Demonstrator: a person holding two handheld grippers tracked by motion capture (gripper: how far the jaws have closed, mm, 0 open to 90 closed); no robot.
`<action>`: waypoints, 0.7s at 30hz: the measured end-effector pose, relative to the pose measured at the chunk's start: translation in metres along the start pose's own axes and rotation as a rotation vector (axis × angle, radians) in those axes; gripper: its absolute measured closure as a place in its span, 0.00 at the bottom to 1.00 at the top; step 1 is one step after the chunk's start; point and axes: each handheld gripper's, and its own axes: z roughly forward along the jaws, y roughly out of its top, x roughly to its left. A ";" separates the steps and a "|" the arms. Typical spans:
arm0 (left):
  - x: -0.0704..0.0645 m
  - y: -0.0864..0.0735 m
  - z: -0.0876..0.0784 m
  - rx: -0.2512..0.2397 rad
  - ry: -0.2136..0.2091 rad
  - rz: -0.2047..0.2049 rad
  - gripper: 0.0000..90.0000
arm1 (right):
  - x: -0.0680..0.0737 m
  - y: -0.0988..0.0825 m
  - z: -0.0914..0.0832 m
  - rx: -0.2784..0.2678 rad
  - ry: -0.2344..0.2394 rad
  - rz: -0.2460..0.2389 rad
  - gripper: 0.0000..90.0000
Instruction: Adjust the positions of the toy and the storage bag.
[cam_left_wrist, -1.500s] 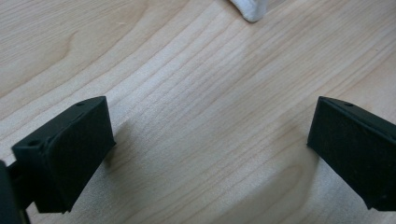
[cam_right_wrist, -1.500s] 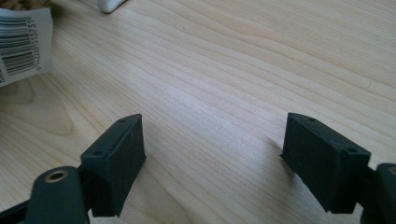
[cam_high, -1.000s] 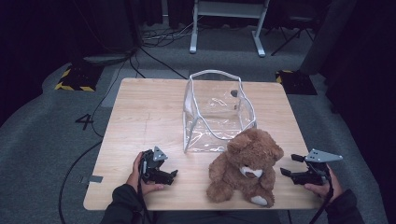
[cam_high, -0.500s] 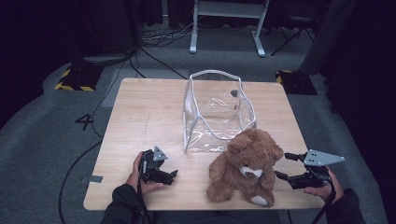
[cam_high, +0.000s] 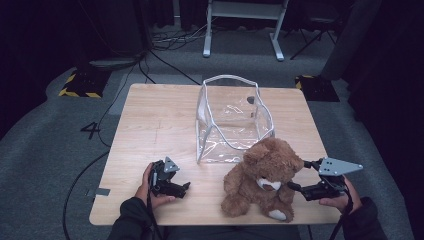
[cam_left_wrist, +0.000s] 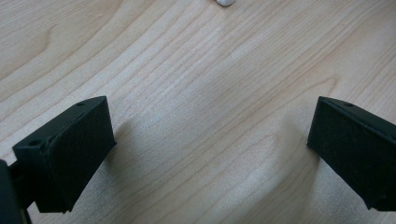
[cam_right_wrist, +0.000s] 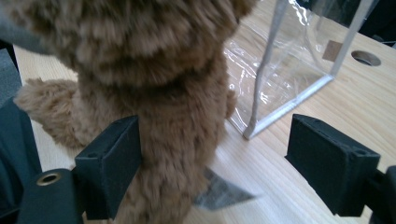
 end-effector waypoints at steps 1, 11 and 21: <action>0.000 0.000 0.000 0.000 -0.001 0.000 0.01 | 0.001 0.002 0.002 0.001 0.007 -0.002 0.20; 0.000 0.000 0.000 0.000 0.000 0.000 0.01 | 0.009 0.012 0.021 0.014 0.067 -0.021 0.19; 0.000 0.000 0.000 0.000 0.000 0.000 0.01 | 0.015 0.019 0.041 0.032 0.084 -0.030 0.18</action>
